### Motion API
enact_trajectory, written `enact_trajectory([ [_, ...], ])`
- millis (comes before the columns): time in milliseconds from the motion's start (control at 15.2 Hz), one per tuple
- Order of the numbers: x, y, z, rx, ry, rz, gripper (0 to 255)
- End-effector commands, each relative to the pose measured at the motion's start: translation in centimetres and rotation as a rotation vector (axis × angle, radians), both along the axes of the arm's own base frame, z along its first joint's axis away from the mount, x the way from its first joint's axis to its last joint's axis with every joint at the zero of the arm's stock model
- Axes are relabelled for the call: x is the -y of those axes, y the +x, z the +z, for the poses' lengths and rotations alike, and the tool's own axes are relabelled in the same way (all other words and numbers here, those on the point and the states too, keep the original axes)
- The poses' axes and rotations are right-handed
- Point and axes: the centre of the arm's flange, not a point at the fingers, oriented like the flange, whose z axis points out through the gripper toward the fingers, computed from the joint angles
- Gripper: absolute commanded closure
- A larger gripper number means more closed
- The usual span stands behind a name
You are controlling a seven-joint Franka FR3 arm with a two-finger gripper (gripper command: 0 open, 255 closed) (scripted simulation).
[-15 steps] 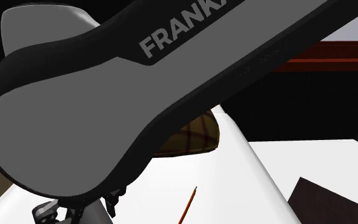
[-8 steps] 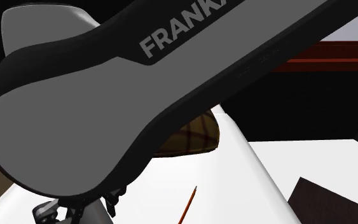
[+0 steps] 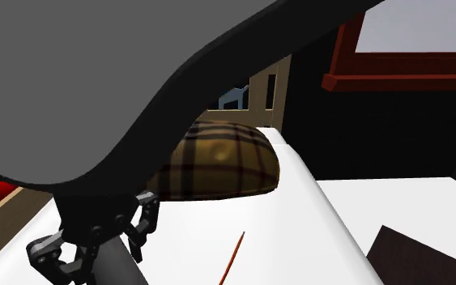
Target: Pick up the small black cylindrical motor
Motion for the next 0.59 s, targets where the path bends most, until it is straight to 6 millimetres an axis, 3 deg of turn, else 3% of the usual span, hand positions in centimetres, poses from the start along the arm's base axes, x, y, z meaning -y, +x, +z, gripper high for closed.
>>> enact_trajectory([
  [0,-0.1,0.0,1.0,0.000,0.000,0.000,255],
  [396,-0.1,0.0,4.1,0.000,0.000,0.000,255],
  [528,-0.1,0.0,4.2,0.000,0.000,0.000,255],
])
